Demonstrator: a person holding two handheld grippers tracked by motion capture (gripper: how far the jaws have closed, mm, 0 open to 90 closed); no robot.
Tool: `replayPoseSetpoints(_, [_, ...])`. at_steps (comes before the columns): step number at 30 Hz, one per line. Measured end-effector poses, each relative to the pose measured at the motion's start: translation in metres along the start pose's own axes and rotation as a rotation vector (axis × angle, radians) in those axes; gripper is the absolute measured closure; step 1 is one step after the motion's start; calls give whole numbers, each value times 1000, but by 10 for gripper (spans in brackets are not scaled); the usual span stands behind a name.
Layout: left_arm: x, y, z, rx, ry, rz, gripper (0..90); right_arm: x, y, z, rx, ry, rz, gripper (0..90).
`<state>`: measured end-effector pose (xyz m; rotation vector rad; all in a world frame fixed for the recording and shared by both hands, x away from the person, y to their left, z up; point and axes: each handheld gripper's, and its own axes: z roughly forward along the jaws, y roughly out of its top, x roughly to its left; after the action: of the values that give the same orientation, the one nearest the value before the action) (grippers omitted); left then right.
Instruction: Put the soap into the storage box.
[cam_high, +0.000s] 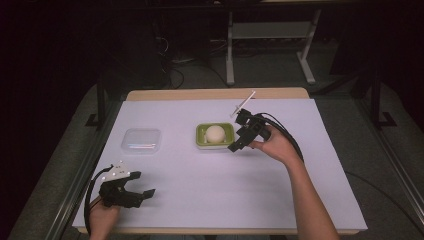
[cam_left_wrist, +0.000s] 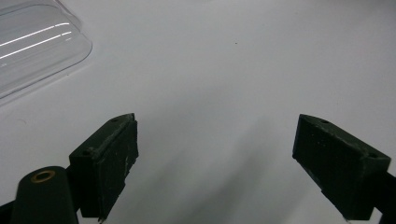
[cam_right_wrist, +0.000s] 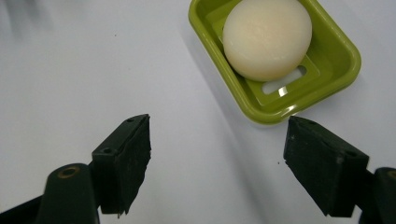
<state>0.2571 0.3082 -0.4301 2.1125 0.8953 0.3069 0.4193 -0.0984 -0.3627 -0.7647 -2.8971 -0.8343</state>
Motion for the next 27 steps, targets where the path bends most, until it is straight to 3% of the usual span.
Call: replayPoseSetpoints(27, [-1, 0, 1, 2, 1, 4, 136, 18, -45, -9, -21, -8, 13, 226])
